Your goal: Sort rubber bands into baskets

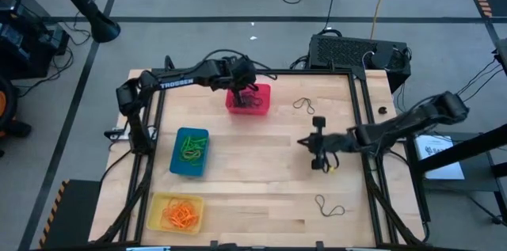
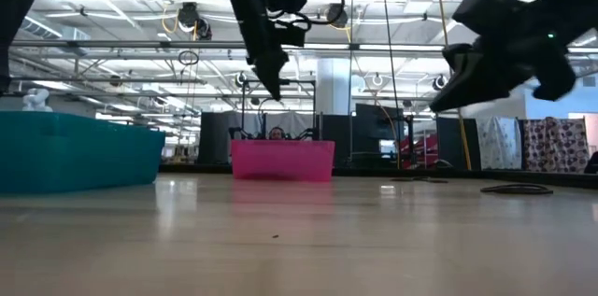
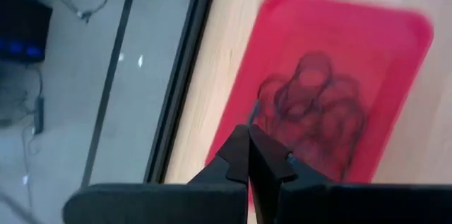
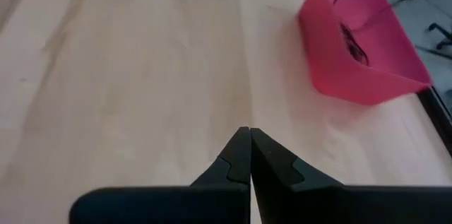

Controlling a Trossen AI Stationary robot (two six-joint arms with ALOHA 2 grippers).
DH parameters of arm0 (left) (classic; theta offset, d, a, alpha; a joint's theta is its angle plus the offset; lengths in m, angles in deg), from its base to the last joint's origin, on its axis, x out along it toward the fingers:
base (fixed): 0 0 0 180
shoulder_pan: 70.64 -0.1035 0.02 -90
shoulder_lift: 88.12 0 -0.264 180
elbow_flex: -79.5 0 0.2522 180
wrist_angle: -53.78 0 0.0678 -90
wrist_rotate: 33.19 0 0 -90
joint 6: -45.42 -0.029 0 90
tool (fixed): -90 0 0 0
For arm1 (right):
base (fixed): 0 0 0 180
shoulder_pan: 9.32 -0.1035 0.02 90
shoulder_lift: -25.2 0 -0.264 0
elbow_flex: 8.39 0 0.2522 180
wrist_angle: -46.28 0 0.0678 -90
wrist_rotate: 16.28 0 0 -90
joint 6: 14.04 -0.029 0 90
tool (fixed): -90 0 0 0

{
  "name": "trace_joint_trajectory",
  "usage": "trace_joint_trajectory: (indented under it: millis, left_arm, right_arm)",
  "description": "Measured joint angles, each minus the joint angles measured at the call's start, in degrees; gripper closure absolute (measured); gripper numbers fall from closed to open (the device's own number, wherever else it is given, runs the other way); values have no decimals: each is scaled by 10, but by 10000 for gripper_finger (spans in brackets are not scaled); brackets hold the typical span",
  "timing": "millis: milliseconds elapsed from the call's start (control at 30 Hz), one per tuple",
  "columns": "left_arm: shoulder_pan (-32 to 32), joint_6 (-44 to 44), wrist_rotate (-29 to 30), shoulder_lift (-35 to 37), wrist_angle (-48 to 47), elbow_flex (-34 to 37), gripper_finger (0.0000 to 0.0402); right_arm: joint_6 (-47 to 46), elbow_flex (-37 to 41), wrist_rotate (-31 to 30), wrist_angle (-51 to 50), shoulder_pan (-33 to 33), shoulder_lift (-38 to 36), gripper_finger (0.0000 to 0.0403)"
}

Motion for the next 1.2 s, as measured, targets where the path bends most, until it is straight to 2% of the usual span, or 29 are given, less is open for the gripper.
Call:
trace_joint_trajectory:
  millis: [233, 333, 567, 700, 800, 867, 1000, 1100, 1200]
  left_arm:
    - [-18, -32, -51, -4, 92, 50, 400]
    - [-18, -63, -55, -4, 111, 64, 382]
    - [-12, -87, -54, -4, 158, 70, 310]
    - [-12, -87, -18, -4, 155, 70, 276]
    - [-10, -60, -13, -4, 172, 70, 258]
    - [-9, -31, -55, -4, 197, 70, 253]
    - [-4, -21, -232, -15, 277, 70, 251]
    - [12, -1, -299, -42, 350, 70, 251]
    - [45, 1, -355, -81, 431, 69, 251]
  right_arm:
    - [25, 0, 86, -62, 113, -62, 403]
    - [6, 0, 109, -89, 141, -74, 403]
    - [-45, 0, 111, -140, 171, -97, 403]
    - [-63, 0, 109, -165, 185, -102, 403]
    - [-87, 0, 107, -161, 196, -102, 403]
    - [-104, 0, 105, -153, 206, -101, 403]
    - [-121, 0, 84, -144, 237, -92, 403]
    - [-132, 0, 77, -159, 264, -85, 403]
    - [-142, 0, 110, -185, 275, -84, 403]
